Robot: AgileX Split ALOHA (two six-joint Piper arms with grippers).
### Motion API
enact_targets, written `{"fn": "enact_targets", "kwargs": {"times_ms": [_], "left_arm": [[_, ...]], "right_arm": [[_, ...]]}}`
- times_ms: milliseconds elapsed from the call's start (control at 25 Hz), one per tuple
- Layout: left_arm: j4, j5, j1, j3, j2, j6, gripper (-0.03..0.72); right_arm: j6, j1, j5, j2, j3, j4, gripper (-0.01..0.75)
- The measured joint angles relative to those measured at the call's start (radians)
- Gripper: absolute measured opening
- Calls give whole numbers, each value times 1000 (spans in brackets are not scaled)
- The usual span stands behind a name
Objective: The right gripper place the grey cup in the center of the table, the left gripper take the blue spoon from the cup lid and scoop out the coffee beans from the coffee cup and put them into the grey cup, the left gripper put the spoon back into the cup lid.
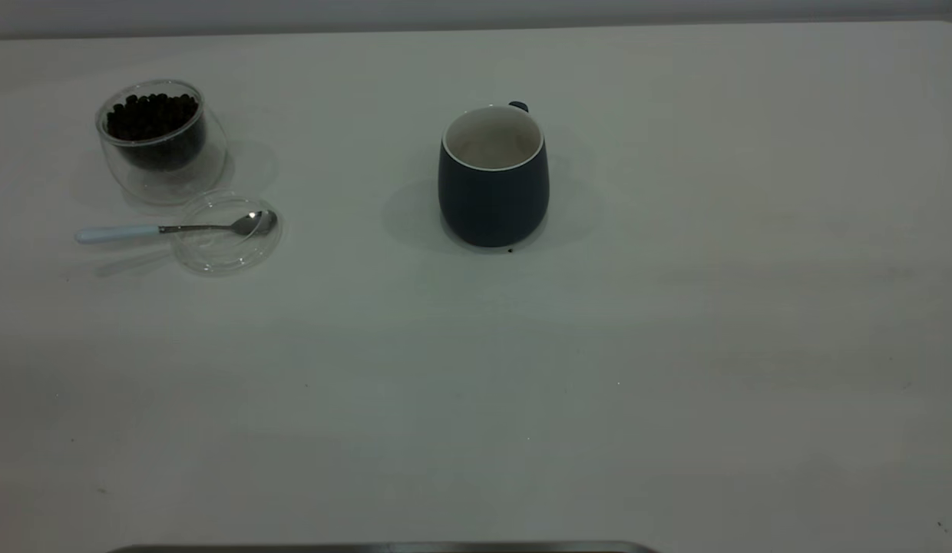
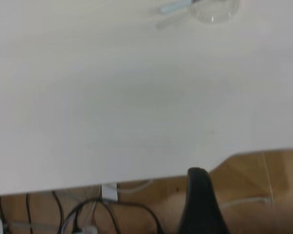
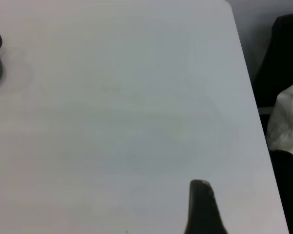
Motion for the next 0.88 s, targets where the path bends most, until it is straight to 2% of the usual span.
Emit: {"fn": "enact_targets", "kwargs": {"times_ms": [320, 880], "left_arm": [[-8, 7, 51, 0, -142, -38, 591], [-8, 11, 52, 0, -165, -38, 591]], "right_arm": [[0, 0, 0, 0, 0, 0, 459], [0, 0, 0, 0, 0, 0, 459]]}}
